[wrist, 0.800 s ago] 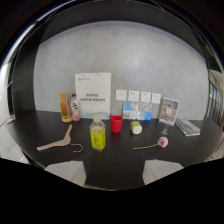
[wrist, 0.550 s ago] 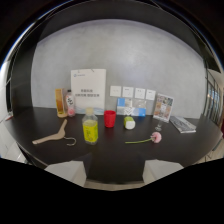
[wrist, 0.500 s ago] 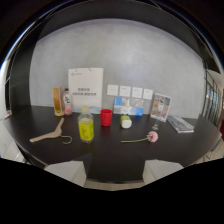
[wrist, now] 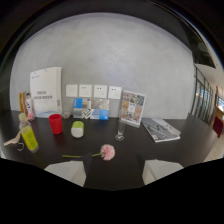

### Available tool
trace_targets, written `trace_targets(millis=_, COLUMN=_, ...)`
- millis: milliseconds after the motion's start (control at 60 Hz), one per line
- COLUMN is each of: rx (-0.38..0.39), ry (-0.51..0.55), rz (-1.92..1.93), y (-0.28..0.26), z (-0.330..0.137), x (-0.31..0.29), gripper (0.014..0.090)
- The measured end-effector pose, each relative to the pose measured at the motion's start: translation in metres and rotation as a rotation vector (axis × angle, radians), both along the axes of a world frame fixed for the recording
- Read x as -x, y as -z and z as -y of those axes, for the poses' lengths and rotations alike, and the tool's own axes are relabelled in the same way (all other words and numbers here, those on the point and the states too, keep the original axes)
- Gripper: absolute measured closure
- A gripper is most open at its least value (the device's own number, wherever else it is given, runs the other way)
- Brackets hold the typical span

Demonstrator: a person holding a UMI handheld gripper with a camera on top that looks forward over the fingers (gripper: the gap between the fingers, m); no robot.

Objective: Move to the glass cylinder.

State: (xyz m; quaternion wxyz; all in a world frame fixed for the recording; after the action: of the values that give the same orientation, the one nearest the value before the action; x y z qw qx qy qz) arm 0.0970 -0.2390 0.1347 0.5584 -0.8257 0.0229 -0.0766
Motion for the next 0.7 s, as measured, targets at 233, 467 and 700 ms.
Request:
trace_targets(millis=233, rx=0.035, ry=-0.03, rz=-0.026, y=0.016, z=-0.107, x=-0.061, gripper=0.0193)
trace_targets(millis=467, rx=0.083, ry=-0.092, rz=-0.028, y=0.039, z=-0.177, x=-0.072, gripper=0.0194)
trace_targets(millis=700, rx=0.108, ry=-0.118, rz=-0.04, y=0.054, z=-0.201, x=-0.069, gripper=0.0195)
